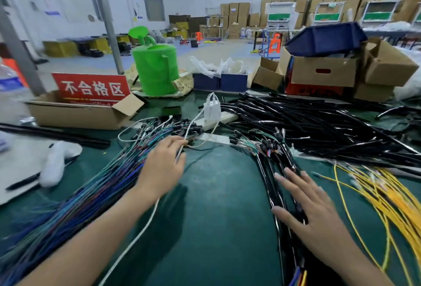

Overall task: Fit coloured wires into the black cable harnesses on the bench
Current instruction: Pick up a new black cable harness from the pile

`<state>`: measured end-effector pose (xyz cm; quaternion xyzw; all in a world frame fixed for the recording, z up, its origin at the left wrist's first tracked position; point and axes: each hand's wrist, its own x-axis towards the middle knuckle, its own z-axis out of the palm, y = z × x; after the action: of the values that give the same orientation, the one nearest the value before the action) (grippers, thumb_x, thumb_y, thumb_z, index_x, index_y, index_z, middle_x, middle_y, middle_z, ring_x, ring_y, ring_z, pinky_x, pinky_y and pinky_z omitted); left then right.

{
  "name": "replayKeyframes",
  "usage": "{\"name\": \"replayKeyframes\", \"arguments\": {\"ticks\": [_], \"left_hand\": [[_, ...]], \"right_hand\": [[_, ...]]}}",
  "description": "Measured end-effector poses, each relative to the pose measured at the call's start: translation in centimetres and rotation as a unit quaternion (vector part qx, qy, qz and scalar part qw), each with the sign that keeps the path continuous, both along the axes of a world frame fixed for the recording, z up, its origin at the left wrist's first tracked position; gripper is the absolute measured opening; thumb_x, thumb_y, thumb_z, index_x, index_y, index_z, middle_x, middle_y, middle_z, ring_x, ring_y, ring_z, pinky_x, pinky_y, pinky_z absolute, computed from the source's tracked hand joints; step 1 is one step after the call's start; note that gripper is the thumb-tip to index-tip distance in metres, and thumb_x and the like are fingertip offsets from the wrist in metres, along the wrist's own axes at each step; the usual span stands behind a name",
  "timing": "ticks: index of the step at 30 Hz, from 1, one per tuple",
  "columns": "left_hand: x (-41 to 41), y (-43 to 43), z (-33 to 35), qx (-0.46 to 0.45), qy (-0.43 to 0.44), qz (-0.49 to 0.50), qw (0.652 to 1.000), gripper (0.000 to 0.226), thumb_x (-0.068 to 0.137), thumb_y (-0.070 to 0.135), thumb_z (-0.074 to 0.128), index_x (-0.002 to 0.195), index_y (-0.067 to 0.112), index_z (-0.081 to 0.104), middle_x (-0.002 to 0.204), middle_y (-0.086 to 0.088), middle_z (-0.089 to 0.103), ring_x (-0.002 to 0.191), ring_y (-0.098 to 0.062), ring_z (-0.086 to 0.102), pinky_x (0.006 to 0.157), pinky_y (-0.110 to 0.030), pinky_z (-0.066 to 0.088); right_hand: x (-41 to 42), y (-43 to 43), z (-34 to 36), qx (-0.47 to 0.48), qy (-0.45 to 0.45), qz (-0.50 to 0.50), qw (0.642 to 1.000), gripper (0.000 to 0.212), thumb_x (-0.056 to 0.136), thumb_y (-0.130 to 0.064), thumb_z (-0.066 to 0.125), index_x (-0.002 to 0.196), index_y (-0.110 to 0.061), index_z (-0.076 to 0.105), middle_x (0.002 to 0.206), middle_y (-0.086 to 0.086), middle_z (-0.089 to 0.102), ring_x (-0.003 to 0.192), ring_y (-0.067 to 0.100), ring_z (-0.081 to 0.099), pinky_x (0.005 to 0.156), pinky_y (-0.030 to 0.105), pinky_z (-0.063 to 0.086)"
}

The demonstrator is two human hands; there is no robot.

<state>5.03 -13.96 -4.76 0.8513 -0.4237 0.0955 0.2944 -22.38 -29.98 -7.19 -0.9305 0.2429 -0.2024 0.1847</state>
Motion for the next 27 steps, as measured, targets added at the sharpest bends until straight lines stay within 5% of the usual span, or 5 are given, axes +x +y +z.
{"name": "replayKeyframes", "arguments": {"ticks": [5,11,17,22,27], "left_hand": [[6.6,2.9,-2.7,0.172,-0.099,0.142,0.97,0.021,0.092,0.031,0.055,0.102,0.013,0.053,0.104,-0.009,0.055,0.101,-0.032,0.05,0.082,-0.043,0.042],[6.6,2.9,-3.2,0.145,-0.161,0.114,0.97,0.022,0.079,0.033,0.073,0.095,0.022,0.063,0.085,-0.006,0.053,0.083,-0.033,0.053,0.066,-0.039,0.04],[6.2,2.2,-2.3,0.149,-0.169,0.114,0.968,0.009,0.089,0.023,0.061,0.094,0.015,0.06,0.1,-0.005,0.056,0.095,-0.028,0.053,0.076,-0.041,0.04],[6.2,2.2,0.6,0.016,-0.125,0.116,0.985,0.006,0.099,0.019,0.04,0.096,0.016,0.045,0.086,-0.004,0.054,0.062,-0.029,0.05,0.053,-0.039,0.039],[7.2,2.5,4.7,0.002,-0.064,0.11,0.992,0.008,0.097,0.018,0.049,0.101,0.012,0.05,0.089,-0.018,0.066,0.076,-0.035,0.059,0.068,-0.042,0.046]], "right_hand": [[0.2,-0.7,-1.0,-0.006,0.073,0.009,0.997,0.036,0.088,-0.063,0.04,0.121,-0.064,0.026,0.144,-0.039,0.008,0.134,-0.014,-0.006,0.114,0.025,-0.008],[0.1,-0.7,-1.1,0.015,0.062,0.015,0.998,0.033,0.088,-0.058,0.047,0.117,-0.063,0.032,0.139,-0.042,0.012,0.135,-0.015,0.0,0.111,0.02,-0.01],[0.0,-0.8,-1.0,0.039,0.045,0.015,0.998,0.035,0.088,-0.052,0.053,0.122,-0.053,0.044,0.142,-0.034,0.023,0.133,-0.014,0.006,0.114,0.024,-0.006],[-0.1,-0.9,-1.1,0.047,0.033,0.014,0.998,0.034,0.088,-0.05,0.054,0.122,-0.051,0.048,0.143,-0.033,0.026,0.133,-0.014,0.007,0.115,0.024,-0.005],[-0.2,-0.9,-1.1,0.057,0.017,0.018,0.998,0.033,0.085,-0.053,0.058,0.116,-0.054,0.048,0.141,-0.034,0.027,0.132,-0.014,0.009,0.115,0.024,-0.004]]}}
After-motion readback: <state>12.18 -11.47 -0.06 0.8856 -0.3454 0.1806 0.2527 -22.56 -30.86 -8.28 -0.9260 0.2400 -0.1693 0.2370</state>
